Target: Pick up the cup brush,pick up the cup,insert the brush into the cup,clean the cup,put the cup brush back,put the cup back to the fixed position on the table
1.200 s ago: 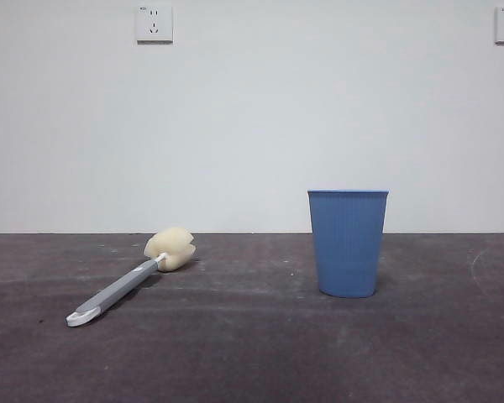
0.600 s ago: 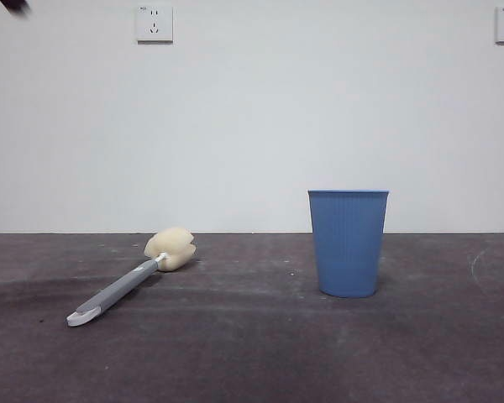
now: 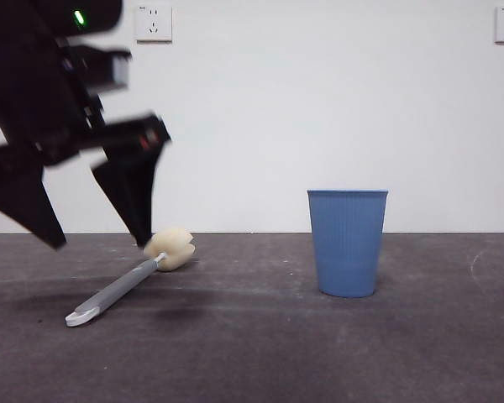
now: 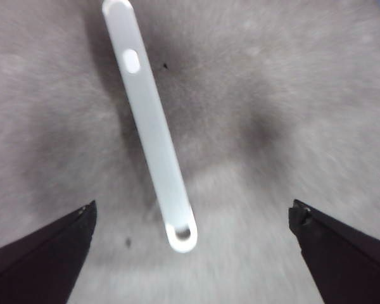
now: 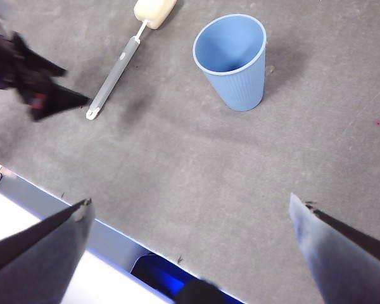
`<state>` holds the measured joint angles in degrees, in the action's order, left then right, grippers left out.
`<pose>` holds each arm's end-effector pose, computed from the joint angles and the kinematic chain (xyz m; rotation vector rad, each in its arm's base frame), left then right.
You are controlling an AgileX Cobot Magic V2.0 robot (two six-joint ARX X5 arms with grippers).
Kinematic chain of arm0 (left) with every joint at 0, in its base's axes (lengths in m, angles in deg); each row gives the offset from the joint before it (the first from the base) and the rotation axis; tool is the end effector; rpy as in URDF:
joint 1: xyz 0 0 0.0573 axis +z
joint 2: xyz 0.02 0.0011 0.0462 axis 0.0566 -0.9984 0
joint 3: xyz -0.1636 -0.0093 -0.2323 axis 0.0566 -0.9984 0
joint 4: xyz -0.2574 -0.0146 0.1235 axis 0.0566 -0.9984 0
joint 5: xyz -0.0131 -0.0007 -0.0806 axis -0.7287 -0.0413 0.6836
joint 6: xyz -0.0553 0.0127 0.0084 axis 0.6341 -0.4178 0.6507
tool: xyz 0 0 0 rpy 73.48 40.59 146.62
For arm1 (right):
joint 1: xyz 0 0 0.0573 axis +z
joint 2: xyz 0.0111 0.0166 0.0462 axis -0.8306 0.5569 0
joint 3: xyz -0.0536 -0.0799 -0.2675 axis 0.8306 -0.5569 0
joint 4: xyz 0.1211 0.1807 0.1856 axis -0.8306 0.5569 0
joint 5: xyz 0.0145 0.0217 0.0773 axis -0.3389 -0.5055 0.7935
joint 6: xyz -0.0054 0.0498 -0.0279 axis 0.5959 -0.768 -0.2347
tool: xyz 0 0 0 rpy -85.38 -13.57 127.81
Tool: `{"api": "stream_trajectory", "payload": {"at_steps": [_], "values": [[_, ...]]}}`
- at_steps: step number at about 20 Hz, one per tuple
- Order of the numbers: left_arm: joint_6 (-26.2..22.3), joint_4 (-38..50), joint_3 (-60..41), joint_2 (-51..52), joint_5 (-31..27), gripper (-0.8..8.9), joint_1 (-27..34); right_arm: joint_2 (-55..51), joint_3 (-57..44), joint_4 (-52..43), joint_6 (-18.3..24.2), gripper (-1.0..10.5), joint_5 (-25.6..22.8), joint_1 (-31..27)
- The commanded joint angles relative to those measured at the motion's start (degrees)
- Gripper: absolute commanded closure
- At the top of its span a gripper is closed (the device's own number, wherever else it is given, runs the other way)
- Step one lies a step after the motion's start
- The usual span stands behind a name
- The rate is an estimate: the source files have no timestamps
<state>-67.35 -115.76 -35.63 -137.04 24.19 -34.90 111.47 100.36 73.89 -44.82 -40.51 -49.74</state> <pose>0.2579 -0.1571 0.2053 0.1130 1.0775 -0.3296 0.1197 0.0295 0.3582 0.0643 0.8005 0.5829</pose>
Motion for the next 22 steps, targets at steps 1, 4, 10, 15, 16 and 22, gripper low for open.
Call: {"api": "stream_trajectory", "payload": {"at_steps": [1,4,10,15,16,22], "values": [[2.36,1.88,-0.02,-3.39,-1.68,2.20,-0.13,0.00,0.20,-0.20,-0.33,3.5,-0.11,0.07],[3.85,2.64,-0.02,-7.15,-3.32,2.20,-0.13,0.00,0.20,-0.20,-0.33,3.5,-0.11,0.07],[6.60,4.13,-0.04,-8.44,-6.21,2.92,-0.24,0.00,0.20,-0.20,-0.35,3.5,-0.11,0.07],[8.02,3.96,-0.04,-8.79,-6.05,4.13,-0.57,0.00,0.20,-0.22,-0.37,3.5,-0.11,0.07],[8.11,3.74,-0.04,-8.79,-6.03,4.31,-0.57,0.00,0.20,-0.22,-0.37,3.5,-0.11,0.07],[9.68,2.34,-0.04,-10.58,-4.92,4.40,-0.72,0.00,0.20,-0.22,-0.55,3.5,-0.11,0.07]]}}
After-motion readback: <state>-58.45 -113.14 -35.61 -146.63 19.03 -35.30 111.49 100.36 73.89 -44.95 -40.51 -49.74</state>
